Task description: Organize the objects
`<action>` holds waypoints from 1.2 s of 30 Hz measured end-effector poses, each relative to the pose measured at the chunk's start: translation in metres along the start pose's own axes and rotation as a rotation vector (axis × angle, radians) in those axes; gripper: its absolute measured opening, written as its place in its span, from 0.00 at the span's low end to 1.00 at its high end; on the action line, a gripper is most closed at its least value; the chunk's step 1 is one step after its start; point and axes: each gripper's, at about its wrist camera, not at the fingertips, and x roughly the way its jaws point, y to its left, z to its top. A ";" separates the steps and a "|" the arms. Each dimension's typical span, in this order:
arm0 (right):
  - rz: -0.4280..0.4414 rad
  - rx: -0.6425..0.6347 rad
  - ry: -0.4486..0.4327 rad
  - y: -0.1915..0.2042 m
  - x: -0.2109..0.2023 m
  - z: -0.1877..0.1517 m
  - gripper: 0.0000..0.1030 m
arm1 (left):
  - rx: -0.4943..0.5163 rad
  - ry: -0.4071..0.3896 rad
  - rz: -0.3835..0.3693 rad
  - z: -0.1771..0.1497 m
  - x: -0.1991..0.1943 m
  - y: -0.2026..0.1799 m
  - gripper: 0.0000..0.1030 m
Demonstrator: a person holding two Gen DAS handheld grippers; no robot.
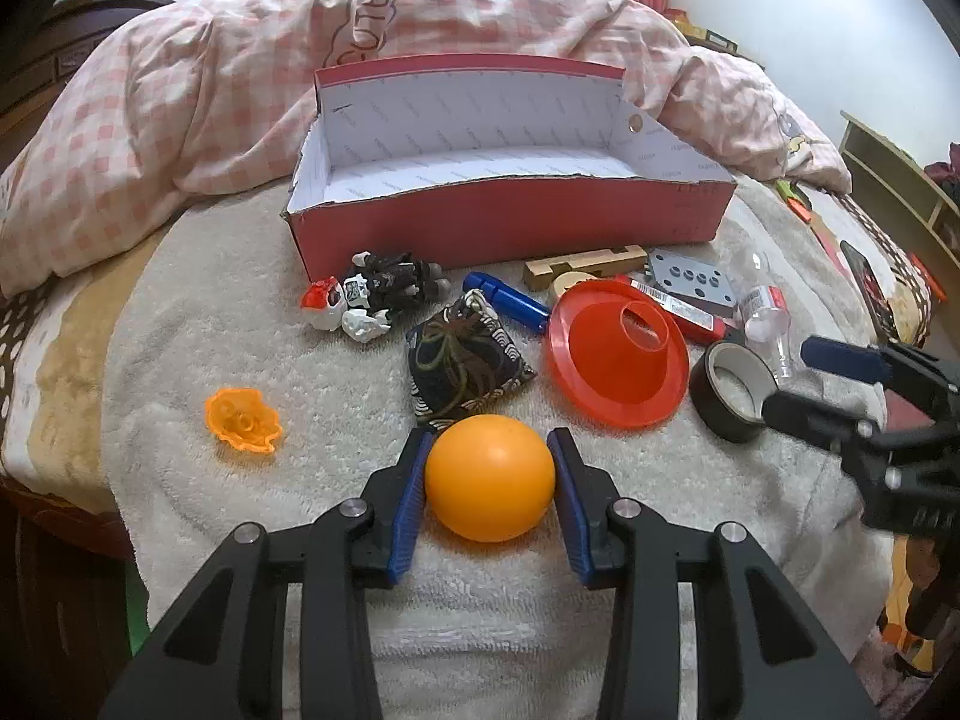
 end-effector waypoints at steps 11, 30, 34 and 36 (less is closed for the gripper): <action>-0.009 0.194 0.042 -0.030 0.030 0.024 0.59 | -0.001 0.000 0.015 0.000 0.007 0.001 0.38; 0.091 0.146 -0.110 -0.016 -0.006 0.027 0.33 | -0.015 -0.070 -0.010 0.016 -0.015 0.002 0.37; 0.111 0.121 -0.129 -0.009 -0.011 0.032 0.33 | -0.010 -0.094 -0.013 0.024 -0.018 0.001 0.37; 0.117 0.110 -0.132 -0.007 -0.011 0.033 0.33 | -0.006 -0.112 -0.019 0.030 -0.020 0.000 0.37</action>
